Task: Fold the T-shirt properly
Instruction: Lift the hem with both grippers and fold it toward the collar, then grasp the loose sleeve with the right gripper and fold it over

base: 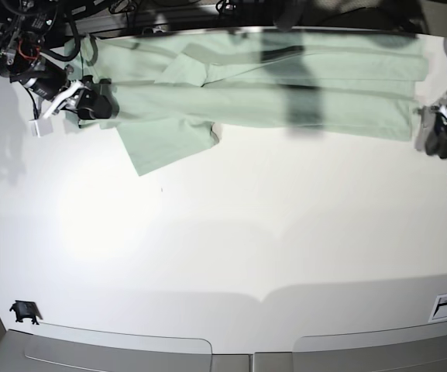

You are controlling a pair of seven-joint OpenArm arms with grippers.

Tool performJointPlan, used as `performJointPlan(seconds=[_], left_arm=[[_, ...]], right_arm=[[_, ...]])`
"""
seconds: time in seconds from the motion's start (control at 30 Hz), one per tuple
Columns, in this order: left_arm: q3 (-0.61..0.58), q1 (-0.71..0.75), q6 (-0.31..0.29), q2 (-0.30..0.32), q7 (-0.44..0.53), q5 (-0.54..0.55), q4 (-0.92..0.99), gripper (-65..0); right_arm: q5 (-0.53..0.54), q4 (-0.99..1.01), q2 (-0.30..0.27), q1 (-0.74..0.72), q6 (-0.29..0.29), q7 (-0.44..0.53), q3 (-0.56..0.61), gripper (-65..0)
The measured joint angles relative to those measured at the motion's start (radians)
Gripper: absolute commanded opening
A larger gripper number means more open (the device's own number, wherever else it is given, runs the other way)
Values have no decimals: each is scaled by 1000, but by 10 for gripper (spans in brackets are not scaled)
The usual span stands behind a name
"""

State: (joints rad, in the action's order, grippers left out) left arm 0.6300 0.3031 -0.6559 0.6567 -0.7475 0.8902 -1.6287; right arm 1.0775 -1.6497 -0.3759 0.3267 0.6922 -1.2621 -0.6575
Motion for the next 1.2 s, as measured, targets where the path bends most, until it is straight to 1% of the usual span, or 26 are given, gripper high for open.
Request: performJointPlan(seconds=[0.13,0.23,0.27,0.33,0.47,0.5,0.53,0.6,0.7,0.87,0.93,0.97,1.1,1.13,1.2], left_arm=[[149,-2,-1,0,19,3,-76,-430],[232,-2,0,1,20,3,-91,-430],[249,1,20,0,20,3,-91,-430],[265,2,46,0,18,-3,-91,-430],[262,2,45,-3,17,-11,-91,-430],[262,2,45,-3,16,-11,-91,-430],[262,2,45,-3,16,-11,-91,-430],[262,2,45,-3,16,-11,-91,-430],[262,2,45,-3,15,-11,-91,-430],[262,2,45,-3,14,-11,-91,-430],[262,5,45,-3,14,-11,-91,-430],[262,11,46,-2,15,-11,-91,-430],[262,38,45,-3,13,-14,-91,-430],[262,39,46,-6,14,-11,-91,-430],[262,38,45,-12,15,-11,-91,-430]], right_arm=[[6,-56,-1,-29,0,15,-20,-385],[11,-76,1,-74,0,34,-23,-385],[-5,-75,3,-93,0,42,-24,-385],[-84,-75,3,-132,0,75,-19,-385],[-304,-70,2,-184,0,187,22,-385],[-347,-55,2,-196,-14,206,41,-385],[-375,-32,2,-207,-29,217,61,-385],[-416,38,2,-232,-39,232,111,-385],[-414,166,2,-272,-37,238,201,-385],[-417,349,4,-338,-40,318,327,-385],[-419,391,4,-358,-48,323,363,-385],[-412,401,4,-364,-63,329,377,-385],[-439,411,-1,-383,-68,338,413,-390],[-438,411,0,-383,-68,338,418,-410],[-438,411,-1,-381,-68,338,427,-486]])
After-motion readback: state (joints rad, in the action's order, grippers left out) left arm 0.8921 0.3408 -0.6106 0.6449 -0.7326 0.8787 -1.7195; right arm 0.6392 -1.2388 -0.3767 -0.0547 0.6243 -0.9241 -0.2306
